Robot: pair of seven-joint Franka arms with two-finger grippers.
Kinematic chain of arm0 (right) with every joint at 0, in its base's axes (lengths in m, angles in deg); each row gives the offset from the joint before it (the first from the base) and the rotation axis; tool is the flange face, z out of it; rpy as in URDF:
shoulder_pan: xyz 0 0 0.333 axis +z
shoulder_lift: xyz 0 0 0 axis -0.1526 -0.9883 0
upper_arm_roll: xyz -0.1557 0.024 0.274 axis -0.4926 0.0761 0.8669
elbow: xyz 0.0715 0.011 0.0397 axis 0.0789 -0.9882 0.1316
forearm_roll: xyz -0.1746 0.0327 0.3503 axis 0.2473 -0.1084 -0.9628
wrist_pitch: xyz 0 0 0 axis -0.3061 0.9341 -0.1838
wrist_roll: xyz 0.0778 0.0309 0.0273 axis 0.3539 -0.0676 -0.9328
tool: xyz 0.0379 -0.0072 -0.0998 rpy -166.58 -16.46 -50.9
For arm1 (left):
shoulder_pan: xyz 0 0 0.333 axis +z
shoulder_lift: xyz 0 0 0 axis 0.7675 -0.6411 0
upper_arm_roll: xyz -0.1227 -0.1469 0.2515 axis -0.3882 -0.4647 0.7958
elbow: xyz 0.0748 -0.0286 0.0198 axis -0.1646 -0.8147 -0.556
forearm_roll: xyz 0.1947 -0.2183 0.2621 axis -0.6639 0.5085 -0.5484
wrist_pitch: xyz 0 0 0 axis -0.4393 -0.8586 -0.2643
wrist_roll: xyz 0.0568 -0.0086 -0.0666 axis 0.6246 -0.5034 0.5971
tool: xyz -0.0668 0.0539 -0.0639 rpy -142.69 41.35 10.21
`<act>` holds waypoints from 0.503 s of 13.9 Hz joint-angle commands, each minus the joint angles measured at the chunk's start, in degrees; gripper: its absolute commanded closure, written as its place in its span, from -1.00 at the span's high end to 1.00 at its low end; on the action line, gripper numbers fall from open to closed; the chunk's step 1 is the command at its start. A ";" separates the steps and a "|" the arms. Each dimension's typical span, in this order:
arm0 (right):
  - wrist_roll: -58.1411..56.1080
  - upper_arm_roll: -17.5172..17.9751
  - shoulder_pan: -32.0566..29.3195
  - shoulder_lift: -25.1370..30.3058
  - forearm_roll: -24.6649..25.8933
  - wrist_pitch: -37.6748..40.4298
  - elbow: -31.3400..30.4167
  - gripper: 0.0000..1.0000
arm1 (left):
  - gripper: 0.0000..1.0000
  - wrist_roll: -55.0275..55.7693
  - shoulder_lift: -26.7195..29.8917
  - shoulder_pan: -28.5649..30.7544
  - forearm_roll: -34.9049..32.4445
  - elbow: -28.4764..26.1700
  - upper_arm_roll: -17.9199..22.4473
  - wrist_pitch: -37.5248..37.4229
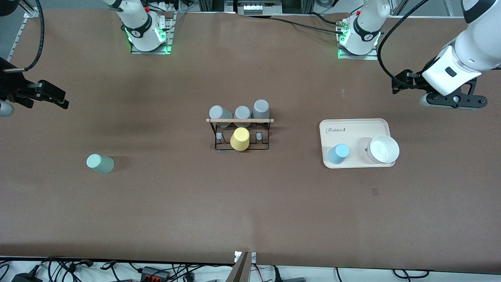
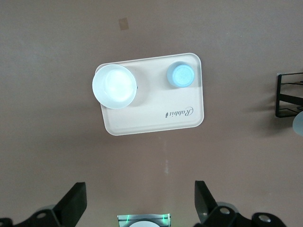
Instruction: Hang scattered cups on rack with three cups
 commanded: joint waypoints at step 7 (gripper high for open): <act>1.70 0.38 1.62 0.28 4.87 1.60 1.40 1.00 | 1.00 -0.34 0.10 0.55 0.79 0.68 -0.17 -0.15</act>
